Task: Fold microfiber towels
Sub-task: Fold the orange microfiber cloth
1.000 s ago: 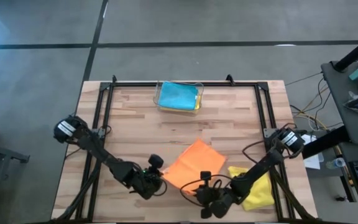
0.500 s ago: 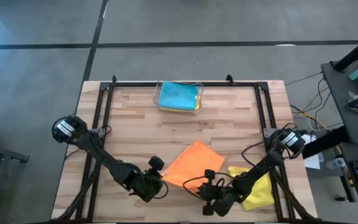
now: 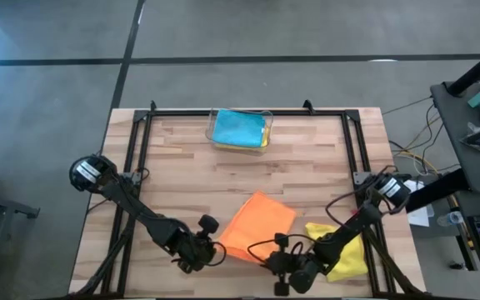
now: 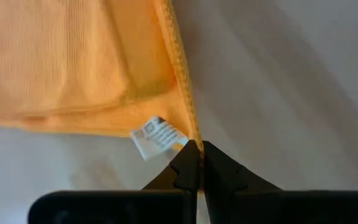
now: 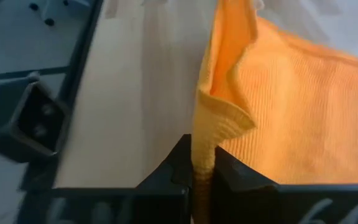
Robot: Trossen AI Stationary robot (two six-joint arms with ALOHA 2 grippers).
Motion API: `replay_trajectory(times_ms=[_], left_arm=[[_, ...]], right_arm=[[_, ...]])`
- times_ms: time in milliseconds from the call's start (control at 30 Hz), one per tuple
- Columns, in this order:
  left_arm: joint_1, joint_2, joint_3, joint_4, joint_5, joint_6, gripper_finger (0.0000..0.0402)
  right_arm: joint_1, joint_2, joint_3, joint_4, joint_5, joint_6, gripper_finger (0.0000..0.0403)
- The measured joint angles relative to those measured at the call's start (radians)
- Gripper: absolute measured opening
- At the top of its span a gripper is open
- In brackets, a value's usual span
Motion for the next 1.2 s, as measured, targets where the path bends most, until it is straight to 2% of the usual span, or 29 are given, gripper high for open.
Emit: replay_trajectory(times_ms=[200,633,867,1067,1200], left_arm=[[0.000,0.000,0.031,0.005,0.081,-0.046,0.0001],[0.002,0.000,0.045,0.070,0.068,0.007,0.0009],[0.002,0.000,0.003,0.170,0.068,0.004,0.0086],[0.002,0.000,-0.057,0.343,0.068,-0.047,0.0166],[0.001,0.002,-0.081,0.401,0.076,-0.074,0.0206]], right_arm=[[0.029,0.000,0.000,0.004,-0.021,0.026,0.0008],[0.050,0.000,0.000,-0.010,-0.029,0.028,0.0008],[0.050,0.000,0.000,-0.019,-0.031,0.028,0.0008],[0.050,0.000,0.000,-0.018,-0.027,0.027,0.0008],[0.050,0.000,0.000,-0.017,-0.019,0.027,0.0008]])
